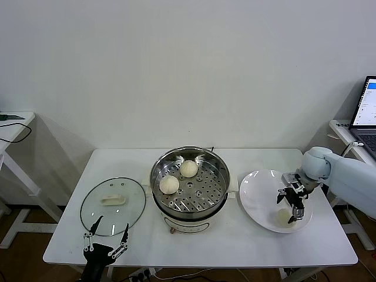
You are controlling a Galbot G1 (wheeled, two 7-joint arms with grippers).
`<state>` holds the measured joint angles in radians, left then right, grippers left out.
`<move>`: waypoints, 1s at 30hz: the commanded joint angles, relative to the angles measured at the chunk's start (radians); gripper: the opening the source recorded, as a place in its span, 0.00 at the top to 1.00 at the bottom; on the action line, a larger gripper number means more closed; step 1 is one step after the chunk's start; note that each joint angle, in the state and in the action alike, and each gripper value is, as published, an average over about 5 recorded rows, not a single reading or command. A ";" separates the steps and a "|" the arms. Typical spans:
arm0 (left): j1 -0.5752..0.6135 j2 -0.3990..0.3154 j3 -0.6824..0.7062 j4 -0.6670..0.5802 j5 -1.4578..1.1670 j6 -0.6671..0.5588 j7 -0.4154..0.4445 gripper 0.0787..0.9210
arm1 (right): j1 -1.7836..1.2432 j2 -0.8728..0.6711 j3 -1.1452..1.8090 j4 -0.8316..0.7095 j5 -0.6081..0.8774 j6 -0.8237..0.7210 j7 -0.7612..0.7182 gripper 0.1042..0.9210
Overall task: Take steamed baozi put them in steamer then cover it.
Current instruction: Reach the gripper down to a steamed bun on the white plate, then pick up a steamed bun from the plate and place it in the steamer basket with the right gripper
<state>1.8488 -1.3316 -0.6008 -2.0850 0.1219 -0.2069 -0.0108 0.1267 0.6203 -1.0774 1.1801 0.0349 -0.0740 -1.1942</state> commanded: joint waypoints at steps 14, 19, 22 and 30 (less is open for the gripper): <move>0.002 -0.003 -0.004 -0.001 -0.002 -0.005 -0.002 0.12 | -0.034 0.003 0.038 -0.021 -0.027 0.001 -0.007 0.32; -0.001 -0.002 -0.001 -0.003 -0.002 -0.005 -0.003 0.12 | 0.072 -0.012 0.015 0.034 0.008 0.005 -0.027 0.35; -0.004 0.000 0.002 -0.003 -0.002 -0.004 -0.003 0.12 | 0.176 -0.005 -0.004 0.081 0.032 0.029 -0.047 0.35; -0.010 0.005 0.008 -0.010 -0.005 -0.003 -0.003 0.12 | 0.547 0.145 -0.171 0.202 0.076 0.226 -0.064 0.35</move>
<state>1.8387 -1.3272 -0.5937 -2.0941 0.1174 -0.2103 -0.0137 0.3945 0.6784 -1.1504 1.2943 0.0764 0.0244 -1.2449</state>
